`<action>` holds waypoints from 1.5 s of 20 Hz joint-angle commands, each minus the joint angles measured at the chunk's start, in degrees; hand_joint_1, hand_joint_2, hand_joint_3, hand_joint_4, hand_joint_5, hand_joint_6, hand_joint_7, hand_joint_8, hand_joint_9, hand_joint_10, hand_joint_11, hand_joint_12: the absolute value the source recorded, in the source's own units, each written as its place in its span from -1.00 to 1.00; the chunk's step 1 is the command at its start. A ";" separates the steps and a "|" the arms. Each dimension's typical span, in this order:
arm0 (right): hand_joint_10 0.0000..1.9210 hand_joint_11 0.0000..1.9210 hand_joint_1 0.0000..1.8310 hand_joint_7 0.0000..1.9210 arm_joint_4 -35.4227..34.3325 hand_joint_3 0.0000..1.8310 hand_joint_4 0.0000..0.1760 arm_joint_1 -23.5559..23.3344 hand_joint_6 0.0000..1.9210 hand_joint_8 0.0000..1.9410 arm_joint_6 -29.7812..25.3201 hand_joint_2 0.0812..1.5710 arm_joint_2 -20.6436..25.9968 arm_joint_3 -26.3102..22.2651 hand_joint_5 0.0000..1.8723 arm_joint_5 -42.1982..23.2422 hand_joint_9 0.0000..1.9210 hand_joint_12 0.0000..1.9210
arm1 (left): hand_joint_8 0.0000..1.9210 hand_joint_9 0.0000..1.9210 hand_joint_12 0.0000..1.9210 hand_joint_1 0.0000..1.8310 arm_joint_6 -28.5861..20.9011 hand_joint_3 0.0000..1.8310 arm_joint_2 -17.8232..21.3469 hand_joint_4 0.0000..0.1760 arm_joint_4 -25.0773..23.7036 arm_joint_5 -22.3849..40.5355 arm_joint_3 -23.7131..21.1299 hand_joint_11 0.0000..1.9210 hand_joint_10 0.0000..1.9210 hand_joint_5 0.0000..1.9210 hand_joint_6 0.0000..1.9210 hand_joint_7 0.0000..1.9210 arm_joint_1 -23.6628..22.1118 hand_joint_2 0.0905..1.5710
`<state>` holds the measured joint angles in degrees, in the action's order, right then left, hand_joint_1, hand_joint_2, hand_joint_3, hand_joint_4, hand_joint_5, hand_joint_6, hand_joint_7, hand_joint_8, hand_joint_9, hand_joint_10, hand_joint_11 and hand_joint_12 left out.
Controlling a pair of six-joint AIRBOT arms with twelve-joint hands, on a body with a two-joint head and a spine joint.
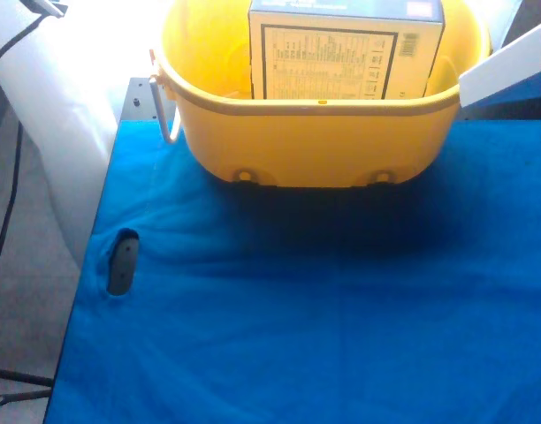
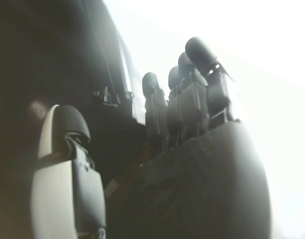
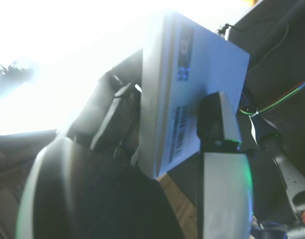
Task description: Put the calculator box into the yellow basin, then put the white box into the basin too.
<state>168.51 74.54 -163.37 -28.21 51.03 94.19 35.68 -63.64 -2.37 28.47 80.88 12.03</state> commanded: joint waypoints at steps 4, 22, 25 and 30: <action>-0.27 -0.25 0.32 -0.15 -3.77 -1.00 -1.00 -1.35 -0.03 0.28 1.39 0.44 0.27 1.07 0.08 6.79 -0.08 0.23 | -1.00 -0.74 0.27 -0.22 1.90 -1.00 -0.88 -1.00 3.02 6.92 1.31 -1.00 -0.92 -0.51 -0.99 -0.79 -0.69 0.31; 0.36 -0.48 0.28 -0.27 4.07 -1.00 -1.00 -34.29 0.24 0.47 10.47 0.53 -12.40 11.46 -0.06 -15.92 -0.34 0.78 | -0.99 -0.74 0.14 -0.23 2.53 -0.99 -2.28 -1.00 7.40 9.40 3.94 -1.00 -0.91 -0.49 -0.99 -0.67 2.65 0.38; 0.50 -0.30 0.47 -0.20 4.07 -1.00 -1.00 -35.30 0.28 0.35 11.33 0.50 -15.52 13.50 -0.14 -16.79 -0.21 0.63 | -1.00 -0.74 0.13 -0.25 2.58 -0.99 -2.35 -1.00 8.27 10.18 4.19 -1.00 -0.91 -0.53 -1.00 -0.72 3.63 0.39; 0.47 -0.95 0.14 -0.52 4.07 -1.00 -1.00 -39.95 0.37 0.21 11.67 0.54 -19.01 15.76 -0.15 -21.64 -0.77 1.00 | -1.00 -0.76 0.20 -0.22 2.59 -1.00 -2.95 -1.00 8.19 10.90 3.68 -1.00 -0.92 -0.52 -1.00 -0.75 3.25 0.39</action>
<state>170.60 34.92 -151.61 -47.64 66.87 67.92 38.59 -66.46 5.61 32.56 84.73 15.92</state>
